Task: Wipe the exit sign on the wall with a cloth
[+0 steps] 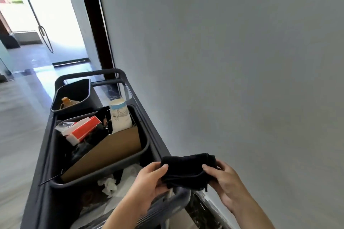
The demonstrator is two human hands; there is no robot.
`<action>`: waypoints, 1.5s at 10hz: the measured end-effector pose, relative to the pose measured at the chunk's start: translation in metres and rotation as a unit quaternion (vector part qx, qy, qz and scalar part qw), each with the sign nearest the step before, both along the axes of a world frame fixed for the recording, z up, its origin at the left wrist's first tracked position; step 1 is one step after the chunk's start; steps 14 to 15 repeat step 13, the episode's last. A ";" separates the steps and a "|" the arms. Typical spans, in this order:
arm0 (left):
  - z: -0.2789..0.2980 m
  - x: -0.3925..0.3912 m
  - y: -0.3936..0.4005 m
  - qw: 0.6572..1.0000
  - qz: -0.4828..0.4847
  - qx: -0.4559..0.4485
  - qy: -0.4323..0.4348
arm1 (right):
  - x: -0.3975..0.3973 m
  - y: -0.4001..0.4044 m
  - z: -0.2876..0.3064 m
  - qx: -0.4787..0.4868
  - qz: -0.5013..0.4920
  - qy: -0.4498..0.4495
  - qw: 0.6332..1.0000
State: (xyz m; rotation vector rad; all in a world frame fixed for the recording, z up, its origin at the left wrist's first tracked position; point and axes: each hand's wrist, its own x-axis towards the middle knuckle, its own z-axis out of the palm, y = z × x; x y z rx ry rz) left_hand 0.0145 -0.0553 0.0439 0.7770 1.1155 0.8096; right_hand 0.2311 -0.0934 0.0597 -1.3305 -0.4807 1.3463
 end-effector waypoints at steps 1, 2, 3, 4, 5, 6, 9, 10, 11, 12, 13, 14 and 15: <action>-0.011 -0.028 0.026 0.999 0.051 -0.005 0.002 | -0.028 0.048 -0.004 0.003 0.024 -0.018 1.000; -0.016 -0.040 0.040 0.997 0.076 -0.012 -0.001 | -0.042 0.074 -0.008 0.004 0.026 -0.028 0.999; -0.025 -0.051 0.060 0.995 0.094 -0.017 0.000 | -0.055 0.107 -0.019 0.004 0.032 -0.035 0.999; -0.033 -0.050 0.071 0.995 0.099 -0.033 0.003 | -0.057 0.122 -0.030 -0.005 0.026 -0.043 0.999; -0.045 -0.042 0.083 0.993 0.095 -0.071 0.016 | -0.051 0.136 -0.051 -0.028 0.010 -0.061 0.998; -0.058 -0.036 0.089 0.990 0.092 -0.102 0.039 | -0.045 0.143 -0.069 -0.042 -0.002 -0.075 0.996; -0.084 -0.029 0.097 0.974 0.111 -0.164 0.105 | -0.046 0.150 -0.121 -0.094 -0.011 -0.117 0.989; -0.083 -0.029 0.095 0.975 0.111 -0.158 0.109 | -0.045 0.151 -0.123 -0.093 0.004 -0.122 0.988; -0.080 -0.035 0.089 0.979 0.115 -0.133 0.106 | -0.038 0.145 -0.116 -0.089 0.029 -0.120 0.988; -0.076 -0.039 0.086 0.979 0.130 -0.092 0.123 | -0.035 0.137 -0.111 -0.095 0.039 -0.129 0.986; -0.063 -0.045 0.082 0.972 0.145 -0.013 0.184 | -0.034 0.122 -0.100 -0.102 0.015 -0.191 0.976; -0.063 -0.045 0.082 0.972 0.145 -0.013 0.184 | -0.034 0.122 -0.100 -0.102 0.015 -0.191 0.976; -0.063 -0.045 0.082 0.972 0.145 -0.013 0.184 | -0.034 0.122 -0.100 -0.102 0.015 -0.191 0.976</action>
